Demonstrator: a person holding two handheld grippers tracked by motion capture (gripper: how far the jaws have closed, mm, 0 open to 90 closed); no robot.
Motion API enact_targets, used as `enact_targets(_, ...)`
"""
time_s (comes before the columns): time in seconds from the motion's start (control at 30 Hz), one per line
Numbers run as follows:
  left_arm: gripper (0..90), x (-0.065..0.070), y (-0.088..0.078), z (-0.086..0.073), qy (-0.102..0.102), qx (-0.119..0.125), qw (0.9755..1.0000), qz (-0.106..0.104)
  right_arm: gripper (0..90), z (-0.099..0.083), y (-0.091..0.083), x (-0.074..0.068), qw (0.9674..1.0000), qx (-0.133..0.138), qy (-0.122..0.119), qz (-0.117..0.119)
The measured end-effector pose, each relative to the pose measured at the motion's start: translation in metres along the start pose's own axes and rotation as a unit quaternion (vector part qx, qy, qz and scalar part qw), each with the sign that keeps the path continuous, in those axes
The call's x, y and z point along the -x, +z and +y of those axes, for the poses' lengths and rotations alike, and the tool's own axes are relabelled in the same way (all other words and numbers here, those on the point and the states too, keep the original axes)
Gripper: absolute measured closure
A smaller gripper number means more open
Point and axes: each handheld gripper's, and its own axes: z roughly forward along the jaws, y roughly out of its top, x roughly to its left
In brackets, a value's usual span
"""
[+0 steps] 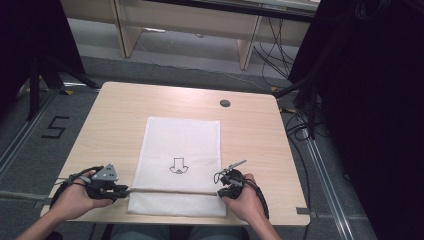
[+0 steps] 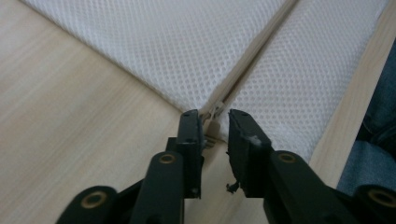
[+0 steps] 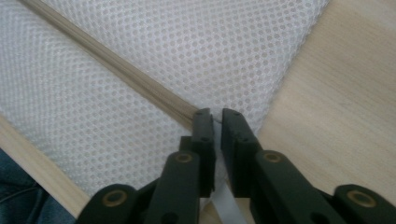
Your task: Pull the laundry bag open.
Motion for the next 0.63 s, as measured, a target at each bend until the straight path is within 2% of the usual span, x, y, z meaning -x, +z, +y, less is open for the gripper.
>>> enact_targets(0.07,66.1,-0.003,-0.002,0.0,0.001,0.024,0.9997,-0.001,77.6,-0.002,-0.002,-0.001,0.9999,0.002,0.012,0.006)
enact_targets(0.1,62.8,-0.005,-0.004,-0.001,0.003,0.037,0.9993,0.007,77.5,-0.002,-0.003,-0.002,0.9999,0.002,0.016,0.004)
enact_targets(0.13,59.3,-0.005,-0.004,-0.001,0.003,0.037,0.9993,0.007,77.5,-0.002,-0.003,-0.002,0.9999,0.002,0.016,0.004)
enact_targets(0.17,55.4,-0.007,-0.006,-0.001,-0.004,0.055,0.9984,0.015,76.4,-0.003,-0.006,-0.004,0.9998,0.017,0.008,0.003)
enact_targets(0.2,53.2,-0.011,-0.007,0.0,-0.017,0.081,0.9964,0.02,75.4,-0.003,-0.008,-0.003,0.9997,0.026,-0.002,0.001)
enact_targets(0.27,48.1,-0.014,-0.008,0.0,-0.035,0.105,0.9934,0.031,72.3,-0.003,-0.011,-0.003,0.999,0.045,-0.004,0.0)
enact_targets(0.33,46.0,-0.017,-0.01,0.0,-0.041,0.108,0.9925,0.039,71.1,-0.003,-0.012,-0.003,0.9988,0.049,-0.006,-0.003)
enact_targets(0.37,46.0,-0.019,-0.011,0.001,-0.051,0.12,0.9901,0.051,70.5,-0.003,-0.013,-0.003,0.9986,0.052,-0.008,-0.004)
enact_targets(0.4,44.9,-0.022,-0.012,0.001,-0.053,0.126,0.9888,0.06,70.0,-0.004,-0.013,-0.002,0.9987,0.05,0.006,-0.005)
enact_targets(0.43,44.0,-0.027,-0.014,0.0,-0.074,0.135,0.9853,0.074,69.9,-0.005,-0.014,-0.001,0.9986,0.051,0.007,-0.006)
enact_targets(0.47,43.1,-0.03,-0.014,-0.002,-0.083,0.136,0.9841,0.078,69.8,-0.005,-0.014,0.0,0.9987,0.05,0.007,-0.004)
enact_targets(0.53,42.2,-0.032,-0.014,-0.003,-0.088,0.128,0.9842,0.085,69.6,-0.005,-0.014,0.001,0.9985,0.055,0.007,-0.008)
enact_targets(0.57,40.7,-0.035,-0.013,-0.005,-0.096,0.129,0.9832,0.087,69.5,-0.005,-0.015,0.003,0.998,0.062,0.006,-0.008)
enact_targets(0.6,40.3,-0.035,-0.013,-0.005,-0.096,0.129,0.9832,0.087,69.9,-0.005,-0.015,0.002,0.9982,0.059,0.012,-0.007)
enact_targets(0.63,40.3,-0.037,-0.012,-0.006,-0.105,0.125,0.9828,0.086,70.3,-0.004,-0.016,0.003,0.9981,0.06,0.014,-0.007)
